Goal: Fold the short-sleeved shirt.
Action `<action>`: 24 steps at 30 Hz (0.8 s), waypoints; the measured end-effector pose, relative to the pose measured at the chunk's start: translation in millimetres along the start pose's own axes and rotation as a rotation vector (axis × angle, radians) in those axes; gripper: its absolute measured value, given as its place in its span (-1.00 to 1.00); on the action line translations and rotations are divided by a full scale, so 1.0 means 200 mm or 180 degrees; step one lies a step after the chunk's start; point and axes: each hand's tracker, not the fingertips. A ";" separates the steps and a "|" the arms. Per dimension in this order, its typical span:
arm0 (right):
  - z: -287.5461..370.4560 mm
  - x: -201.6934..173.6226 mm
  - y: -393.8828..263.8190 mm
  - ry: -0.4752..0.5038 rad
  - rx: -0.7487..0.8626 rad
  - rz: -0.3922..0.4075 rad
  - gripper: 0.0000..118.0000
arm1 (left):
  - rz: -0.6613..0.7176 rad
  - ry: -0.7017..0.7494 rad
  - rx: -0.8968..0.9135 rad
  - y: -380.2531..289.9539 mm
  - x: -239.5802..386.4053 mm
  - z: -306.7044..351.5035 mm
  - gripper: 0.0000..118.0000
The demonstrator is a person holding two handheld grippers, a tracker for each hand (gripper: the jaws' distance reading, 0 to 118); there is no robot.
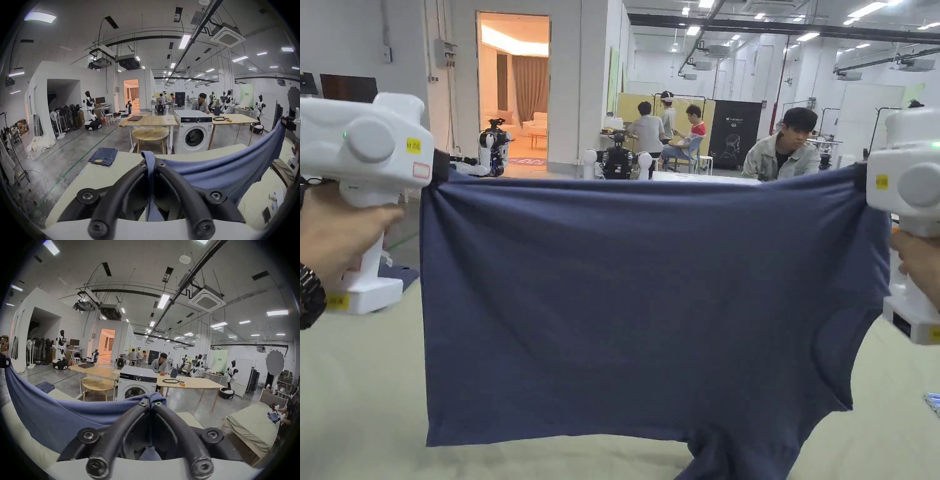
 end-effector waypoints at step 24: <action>1.08 0.14 -0.72 0.0125 -0.0458 0.0132 -1.00 | 0.0052 -0.0397 -0.0161 -0.81 -0.04 0.86 -1.00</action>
